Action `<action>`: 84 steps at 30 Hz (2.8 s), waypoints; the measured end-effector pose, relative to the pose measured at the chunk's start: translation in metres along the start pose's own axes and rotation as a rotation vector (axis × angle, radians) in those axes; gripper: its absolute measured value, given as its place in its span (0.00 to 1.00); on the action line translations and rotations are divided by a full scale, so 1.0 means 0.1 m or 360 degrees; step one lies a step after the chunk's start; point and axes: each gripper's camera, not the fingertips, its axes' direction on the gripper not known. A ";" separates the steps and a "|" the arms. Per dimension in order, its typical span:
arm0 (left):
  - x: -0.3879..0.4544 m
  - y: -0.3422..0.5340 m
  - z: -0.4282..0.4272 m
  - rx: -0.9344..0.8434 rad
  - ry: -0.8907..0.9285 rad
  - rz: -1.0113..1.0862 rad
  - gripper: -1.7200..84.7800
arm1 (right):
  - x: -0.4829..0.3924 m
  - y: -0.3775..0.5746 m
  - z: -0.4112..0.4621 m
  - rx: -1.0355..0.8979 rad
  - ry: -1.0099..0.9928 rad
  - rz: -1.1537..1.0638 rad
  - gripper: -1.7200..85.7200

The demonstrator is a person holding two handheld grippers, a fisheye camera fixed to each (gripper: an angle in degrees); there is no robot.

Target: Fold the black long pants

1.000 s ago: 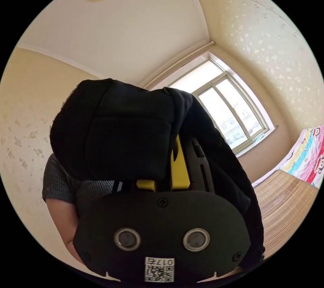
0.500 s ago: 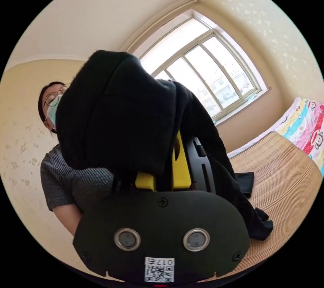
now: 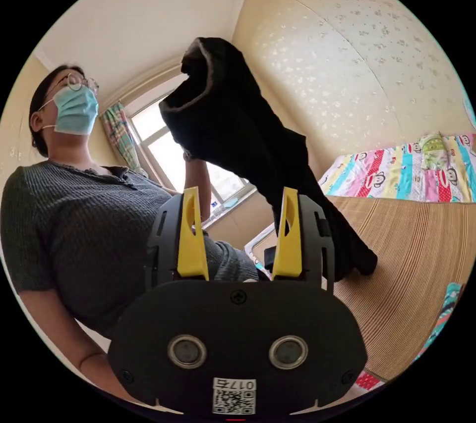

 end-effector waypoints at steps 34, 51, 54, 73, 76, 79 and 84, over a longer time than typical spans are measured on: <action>-3.84 -2.69 -0.16 -0.0564 -0.0021 -0.0176 0.09 | -0.14 -4.53 0.61 0.0071 0.1325 -0.0464 0.06; -7.46 3.69 -0.70 -0.2382 -0.0111 -0.2264 0.01 | 4.92 -1.82 1.43 -0.1536 0.1113 0.1278 0.02; -7.42 3.88 -1.03 -0.2336 -0.0065 -0.2279 0.01 | 4.94 -1.28 1.32 -0.1651 0.0968 0.1459 0.03; -8.08 3.52 -2.41 -0.2301 -0.0514 -0.1631 0.07 | 5.53 -1.36 0.44 -0.1759 0.1467 0.1561 0.16; -7.87 3.50 -2.69 -0.1952 0.0195 -0.1844 0.05 | 5.45 -1.47 0.35 -0.1832 0.1313 0.1541 0.08; -7.66 3.47 -3.14 -0.1531 0.0491 -0.2049 0.04 | 5.22 -1.62 0.07 -0.1648 0.1144 0.1470 0.07; -7.52 3.70 -3.96 -0.1917 -0.0360 -0.2253 0.07 | 5.03 -1.52 -0.53 -0.1538 0.1020 0.1704 0.06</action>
